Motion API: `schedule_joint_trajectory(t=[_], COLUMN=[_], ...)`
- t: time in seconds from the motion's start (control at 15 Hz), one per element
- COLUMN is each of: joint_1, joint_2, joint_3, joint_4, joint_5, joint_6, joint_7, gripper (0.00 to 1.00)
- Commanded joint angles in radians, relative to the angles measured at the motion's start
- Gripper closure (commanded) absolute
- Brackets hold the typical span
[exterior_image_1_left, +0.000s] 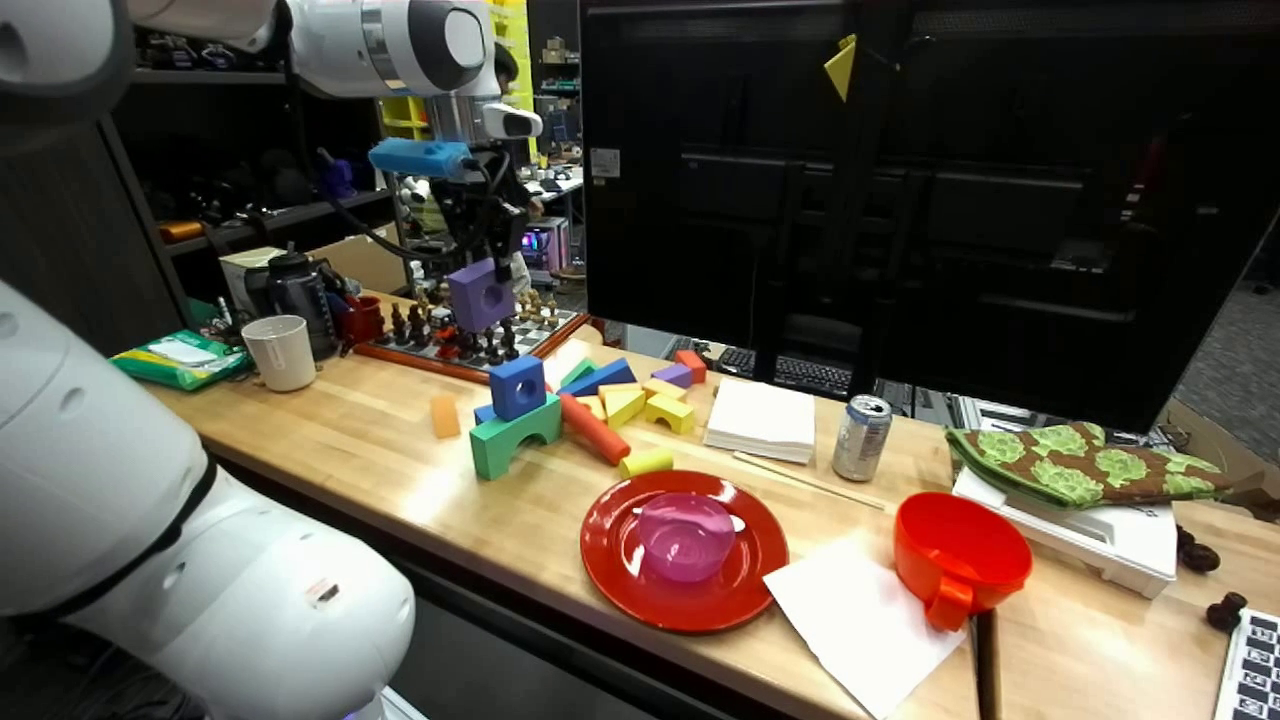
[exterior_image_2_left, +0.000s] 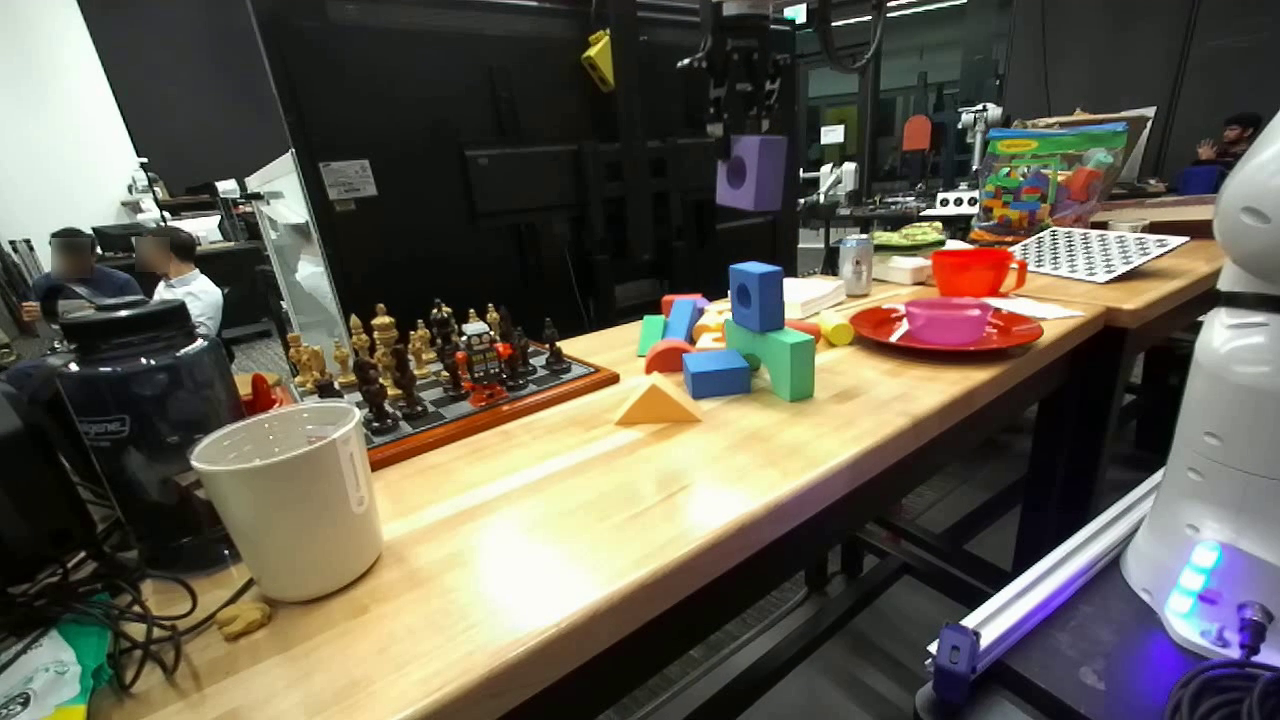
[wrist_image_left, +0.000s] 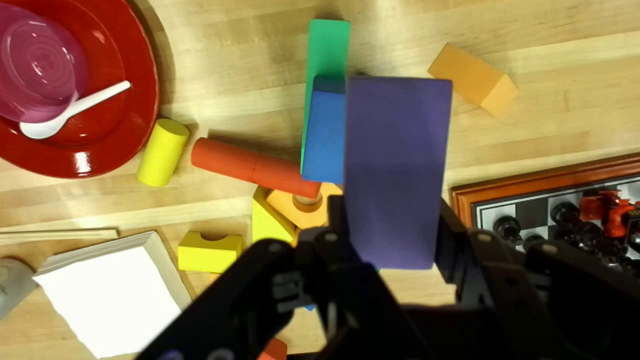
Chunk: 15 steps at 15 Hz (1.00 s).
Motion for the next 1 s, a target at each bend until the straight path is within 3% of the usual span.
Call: schedule_joint_trajectory(t=[0.0,0.93], joint_1=[0.001,0.001], joint_2=[0.032,0.087], joint_3=[-0.008,-0.034], joint_4=[0.028,-0.007], joint_5=[-0.017,-0.011], joint_6=[0.008,0.053], joint_7=[-0.013,-0.010], gripper=[0.84,0.84])
